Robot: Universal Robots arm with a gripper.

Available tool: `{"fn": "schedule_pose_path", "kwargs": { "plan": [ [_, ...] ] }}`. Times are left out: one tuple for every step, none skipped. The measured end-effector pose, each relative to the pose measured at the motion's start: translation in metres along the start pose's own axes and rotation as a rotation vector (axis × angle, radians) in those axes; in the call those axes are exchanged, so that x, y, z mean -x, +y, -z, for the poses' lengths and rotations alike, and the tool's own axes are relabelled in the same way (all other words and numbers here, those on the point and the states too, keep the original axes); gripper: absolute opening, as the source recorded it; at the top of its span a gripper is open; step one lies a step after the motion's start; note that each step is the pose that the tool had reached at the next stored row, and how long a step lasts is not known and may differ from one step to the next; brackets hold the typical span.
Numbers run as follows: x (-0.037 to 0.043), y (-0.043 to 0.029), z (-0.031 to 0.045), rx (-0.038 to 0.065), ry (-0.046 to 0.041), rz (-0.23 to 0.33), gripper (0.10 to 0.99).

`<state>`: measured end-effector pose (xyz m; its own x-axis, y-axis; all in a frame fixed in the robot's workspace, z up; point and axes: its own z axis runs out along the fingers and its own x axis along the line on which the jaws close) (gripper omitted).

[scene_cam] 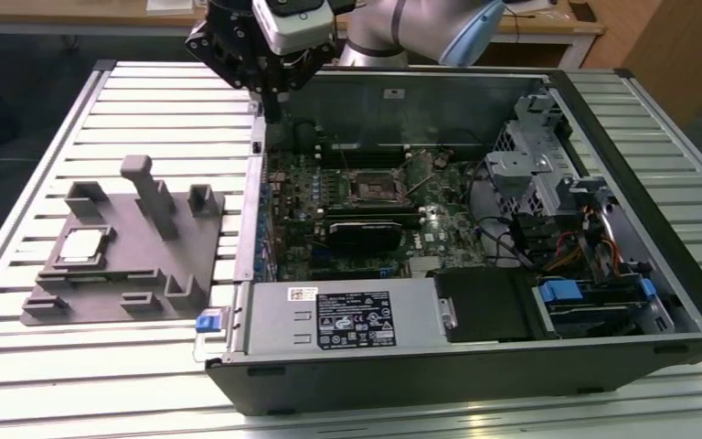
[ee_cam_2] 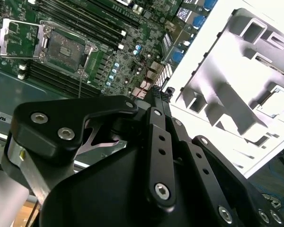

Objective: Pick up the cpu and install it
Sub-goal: 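Reach for the cpu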

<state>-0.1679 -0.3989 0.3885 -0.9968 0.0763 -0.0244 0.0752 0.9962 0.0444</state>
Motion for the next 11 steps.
{"fn": "schedule_pose_path", "kwargs": {
  "plan": [
    [-0.0013,-0.0001,-0.0002,0.0,0.0,0.0,0.106],
    [-0.0025,-0.0002,-0.0003,0.0,0.0,0.0,0.106],
    [-0.0031,-0.0003,-0.0004,0.0,0.0,0.0,0.106],
    [-0.0037,-0.0003,-0.0004,0.0,0.0,0.0,0.106],
    [-0.0043,-0.0004,-0.0004,0.0,0.0,0.0,0.106],
    [-0.005,-0.0004,-0.0005,0.0,0.0,0.0,0.106],
    [-0.0056,-0.0005,-0.0006,0.0,0.0,0.0,0.106],
    [-0.0062,-0.0005,-0.0007,0.0,0.0,0.0,0.106],
    [-0.0067,-0.0005,-0.0008,0.0,-0.0001,0.0,0.106],
    [-0.0073,-0.0006,-0.0008,0.0,0.0,0.0,0.106],
    [-0.0078,-0.0006,-0.0009,0.0,0.0,0.0,0.106]
  ]
}}
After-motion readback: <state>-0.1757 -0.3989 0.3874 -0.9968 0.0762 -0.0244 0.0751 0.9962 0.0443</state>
